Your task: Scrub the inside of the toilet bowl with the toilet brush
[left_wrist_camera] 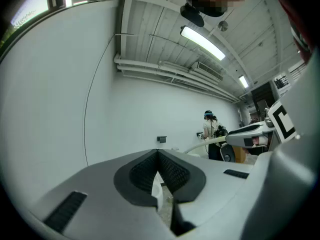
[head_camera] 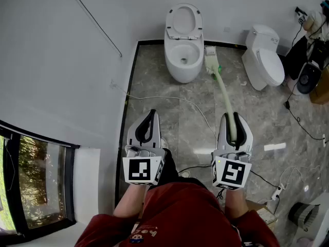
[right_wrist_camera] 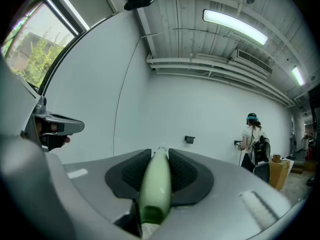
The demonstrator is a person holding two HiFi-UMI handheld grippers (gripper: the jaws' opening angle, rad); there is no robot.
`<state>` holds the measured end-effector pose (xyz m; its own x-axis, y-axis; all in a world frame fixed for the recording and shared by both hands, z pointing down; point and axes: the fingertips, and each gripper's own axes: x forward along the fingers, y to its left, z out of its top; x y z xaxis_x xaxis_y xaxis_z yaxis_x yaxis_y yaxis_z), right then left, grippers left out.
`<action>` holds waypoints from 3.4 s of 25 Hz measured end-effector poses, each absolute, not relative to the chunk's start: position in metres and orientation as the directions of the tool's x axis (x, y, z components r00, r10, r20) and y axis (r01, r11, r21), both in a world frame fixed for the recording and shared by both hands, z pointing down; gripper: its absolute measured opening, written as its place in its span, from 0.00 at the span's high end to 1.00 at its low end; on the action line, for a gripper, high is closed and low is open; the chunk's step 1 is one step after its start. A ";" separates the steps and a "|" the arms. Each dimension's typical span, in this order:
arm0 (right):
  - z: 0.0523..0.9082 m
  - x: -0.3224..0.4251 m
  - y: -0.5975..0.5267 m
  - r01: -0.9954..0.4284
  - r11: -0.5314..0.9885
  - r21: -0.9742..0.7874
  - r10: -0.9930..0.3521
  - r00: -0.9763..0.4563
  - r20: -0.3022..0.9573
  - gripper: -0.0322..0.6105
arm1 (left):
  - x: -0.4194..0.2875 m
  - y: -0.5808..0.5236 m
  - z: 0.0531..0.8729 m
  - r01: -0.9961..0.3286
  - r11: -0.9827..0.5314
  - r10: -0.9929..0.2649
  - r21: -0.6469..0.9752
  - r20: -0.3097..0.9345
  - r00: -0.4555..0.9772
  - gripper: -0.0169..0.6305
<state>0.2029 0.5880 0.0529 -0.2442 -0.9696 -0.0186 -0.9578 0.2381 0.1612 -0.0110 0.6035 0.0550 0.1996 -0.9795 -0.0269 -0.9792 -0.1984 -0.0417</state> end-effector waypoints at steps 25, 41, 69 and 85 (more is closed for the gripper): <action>0.083 0.157 0.456 -0.961 0.245 0.130 -0.968 -0.235 0.088 0.76 | -0.047 0.457 0.072 -0.975 -0.220 -0.975 -0.020 0.015 0.220 0.96; 0.075 0.071 0.345 -0.951 0.243 0.193 -0.968 -0.226 0.105 0.76 | -0.127 0.333 0.066 -0.972 -0.235 -0.972 0.010 -0.007 0.235 0.97; 0.093 0.085 0.195 -0.970 0.207 0.131 -0.976 -0.196 0.094 0.76 | -0.109 0.183 0.068 -0.962 -0.262 -0.965 -0.081 -0.012 0.264 0.96; 0.114 0.165 0.043 -0.977 0.210 0.041 -0.969 -0.203 0.144 0.76 | -0.014 0.029 0.072 -0.949 -0.294 -0.956 -0.117 0.031 0.292 0.96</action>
<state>0.1649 0.0430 0.1140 -0.2026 -0.9686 0.1443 -0.9767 0.2104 0.0412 -0.0139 0.0291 0.0719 0.2923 -0.9558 0.0313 -0.9486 -0.2939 -0.1172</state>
